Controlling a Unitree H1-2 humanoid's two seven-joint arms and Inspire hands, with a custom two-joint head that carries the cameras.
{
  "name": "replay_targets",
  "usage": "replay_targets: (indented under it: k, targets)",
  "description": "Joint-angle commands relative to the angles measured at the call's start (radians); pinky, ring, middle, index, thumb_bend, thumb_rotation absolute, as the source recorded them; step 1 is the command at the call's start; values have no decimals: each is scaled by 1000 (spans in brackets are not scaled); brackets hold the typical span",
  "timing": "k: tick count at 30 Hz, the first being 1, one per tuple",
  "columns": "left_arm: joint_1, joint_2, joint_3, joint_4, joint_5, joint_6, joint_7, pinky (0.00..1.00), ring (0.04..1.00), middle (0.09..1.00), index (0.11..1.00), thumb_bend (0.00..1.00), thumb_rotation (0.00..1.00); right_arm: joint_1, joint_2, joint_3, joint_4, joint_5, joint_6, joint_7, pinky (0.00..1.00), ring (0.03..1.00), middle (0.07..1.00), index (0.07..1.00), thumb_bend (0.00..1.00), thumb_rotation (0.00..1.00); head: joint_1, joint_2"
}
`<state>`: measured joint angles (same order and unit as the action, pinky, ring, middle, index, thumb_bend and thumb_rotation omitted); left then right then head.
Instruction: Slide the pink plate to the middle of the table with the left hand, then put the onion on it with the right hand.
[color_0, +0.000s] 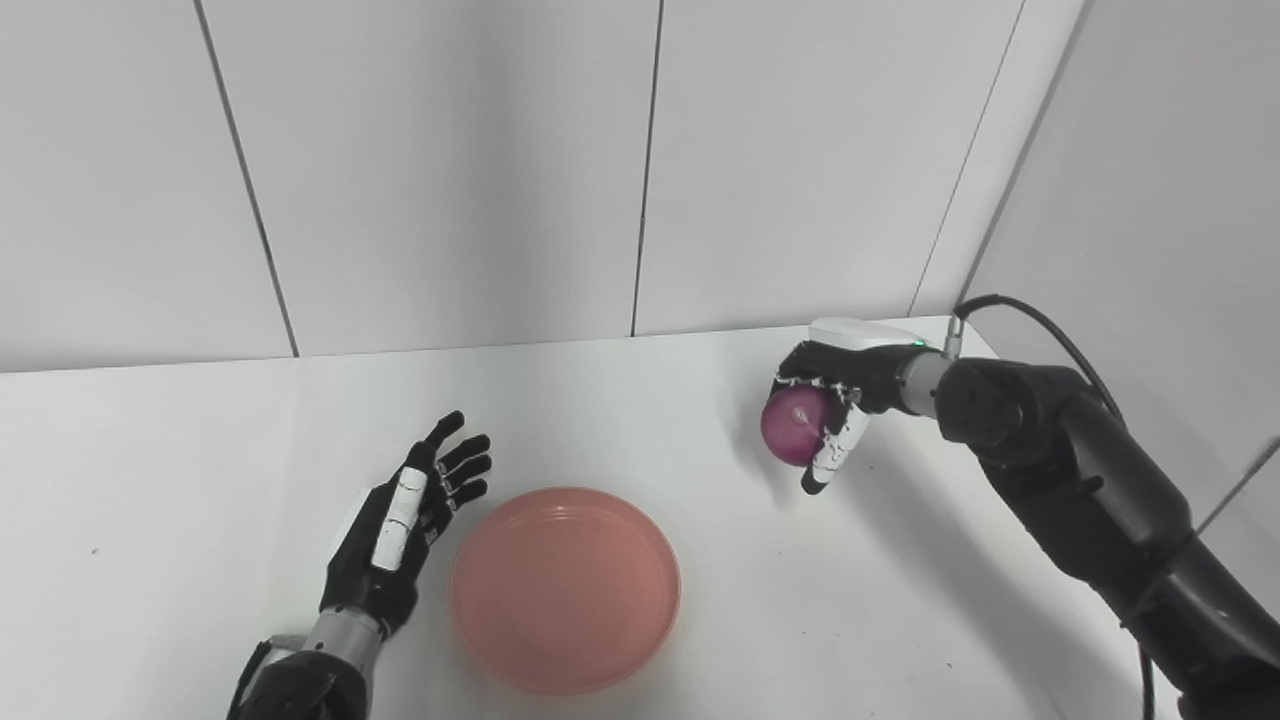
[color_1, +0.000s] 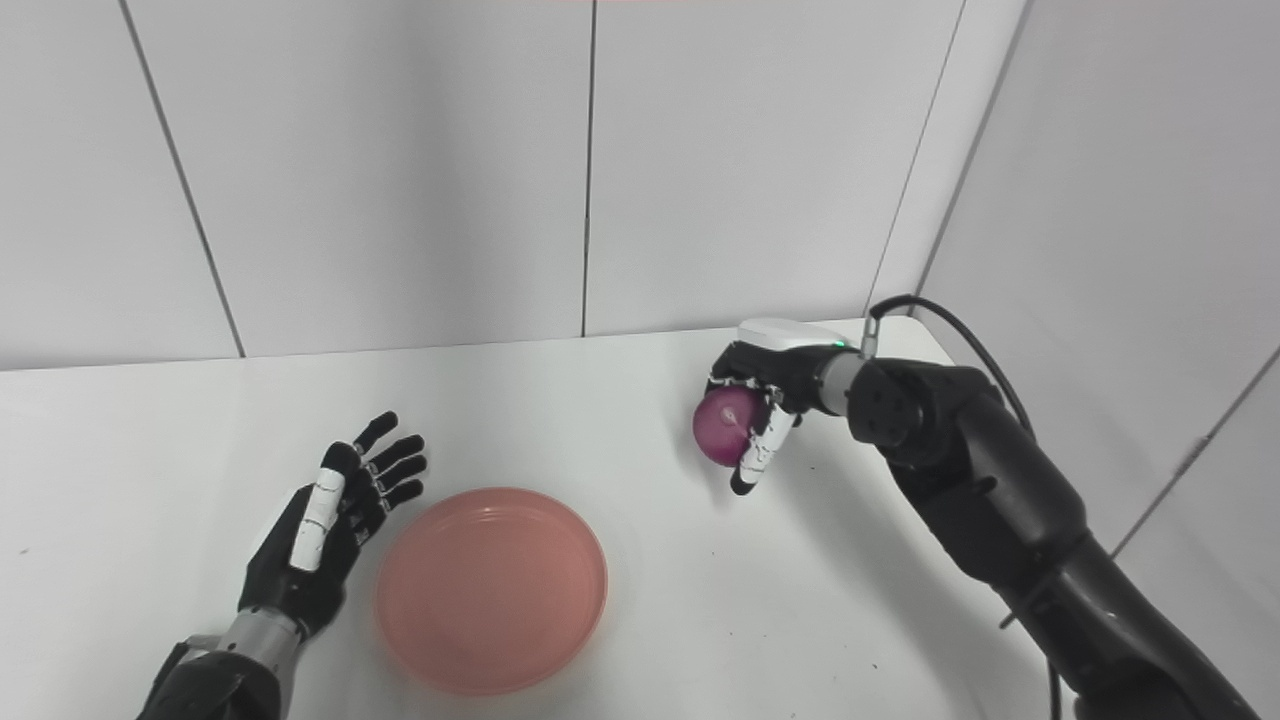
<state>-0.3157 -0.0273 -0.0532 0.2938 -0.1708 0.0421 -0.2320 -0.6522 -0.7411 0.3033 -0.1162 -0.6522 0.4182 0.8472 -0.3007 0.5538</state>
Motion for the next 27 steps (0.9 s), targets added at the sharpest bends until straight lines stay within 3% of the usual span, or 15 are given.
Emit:
replay_targets:
  k: [1, 5, 10, 14, 19, 27]
  targets:
    - [13, -8, -10, 35, 18, 28, 15, 863, 868, 858, 893, 785, 875, -69, -14, -2, -47, -11, -3, 4, 241, 340, 459, 535, 523, 9, 6, 1]
    - [15, -15, -15, 42, 21, 24, 19, 855, 874, 865, 892, 788, 873, -108, 10, 28, -83, -23, -17, 27, 249, 338, 456, 535, 523, 9, 33, -1]
    - [15, -27, -24, 54, 25, 15, 32, 852, 878, 863, 892, 799, 868, -176, 69, 92, -119, -39, -65, 49, 349, 421, 464, 520, 526, 11, 84, -5]
    - [14, -37, -24, 61, 31, 6, 42, 849, 878, 856, 891, 802, 878, -208, 135, 124, -140, -30, -73, 58, 321, 390, 444, 533, 523, 13, 108, -5]
    - [15, -56, -28, 67, 38, -4, 55, 841, 878, 852, 888, 818, 905, -204, 218, 135, -157, -6, -76, 45, 274, 345, 436, 527, 525, 10, 166, -6]
    - [17, -80, -39, 80, 60, -26, 77, 840, 873, 854, 890, 830, 948, -187, 250, 170, -163, -24, -89, 46, 336, 410, 455, 526, 525, 11, 243, -3]
